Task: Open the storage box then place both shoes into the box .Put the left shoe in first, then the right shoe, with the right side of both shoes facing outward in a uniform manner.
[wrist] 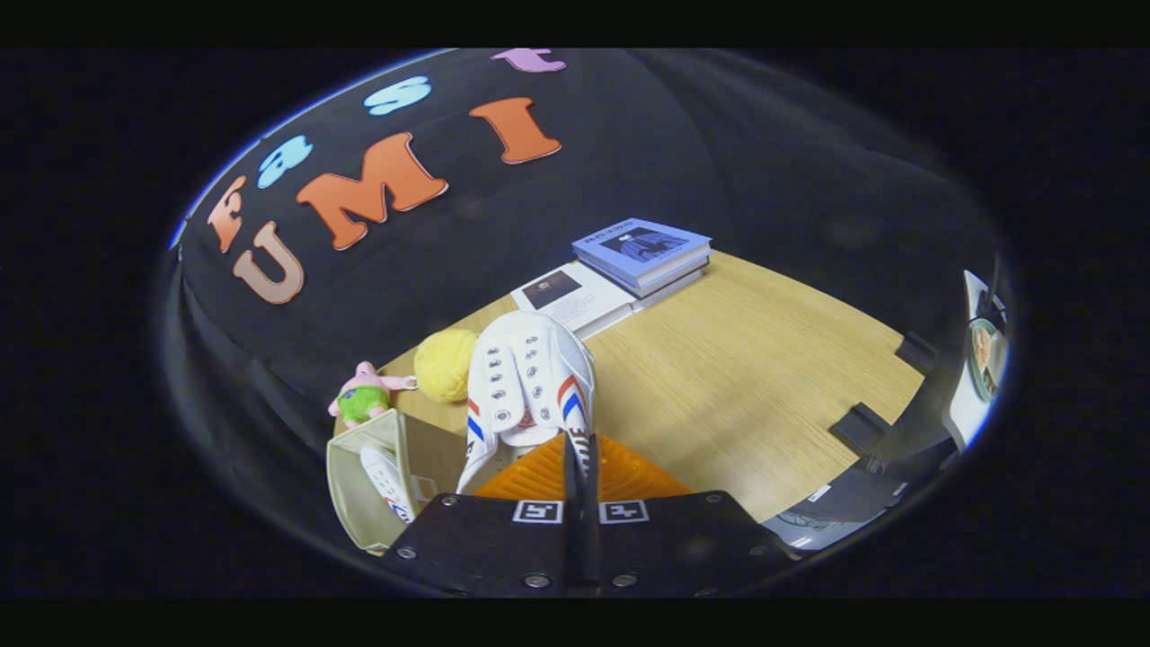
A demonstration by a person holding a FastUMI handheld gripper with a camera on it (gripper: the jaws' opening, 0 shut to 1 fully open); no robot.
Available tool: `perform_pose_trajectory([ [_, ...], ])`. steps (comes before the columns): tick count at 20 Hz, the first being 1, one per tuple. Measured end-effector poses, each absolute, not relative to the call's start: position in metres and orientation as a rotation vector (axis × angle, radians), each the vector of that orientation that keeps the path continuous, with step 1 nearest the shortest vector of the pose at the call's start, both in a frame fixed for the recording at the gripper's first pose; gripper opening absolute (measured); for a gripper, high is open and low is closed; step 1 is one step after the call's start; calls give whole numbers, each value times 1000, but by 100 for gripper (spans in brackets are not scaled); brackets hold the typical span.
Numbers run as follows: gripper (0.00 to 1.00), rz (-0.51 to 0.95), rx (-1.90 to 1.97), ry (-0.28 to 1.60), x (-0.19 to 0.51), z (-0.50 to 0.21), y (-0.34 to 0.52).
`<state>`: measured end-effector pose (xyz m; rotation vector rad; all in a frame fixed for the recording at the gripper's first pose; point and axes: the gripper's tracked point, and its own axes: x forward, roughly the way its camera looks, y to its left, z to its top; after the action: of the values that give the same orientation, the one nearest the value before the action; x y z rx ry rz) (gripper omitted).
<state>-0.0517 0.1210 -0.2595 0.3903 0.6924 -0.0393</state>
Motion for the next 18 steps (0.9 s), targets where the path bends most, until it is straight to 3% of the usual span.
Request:
perform_pose_trajectory([
  [7,0,77,407,680,-75,-235,214],
  [18,1,161,280,741,-96,-268,310],
])
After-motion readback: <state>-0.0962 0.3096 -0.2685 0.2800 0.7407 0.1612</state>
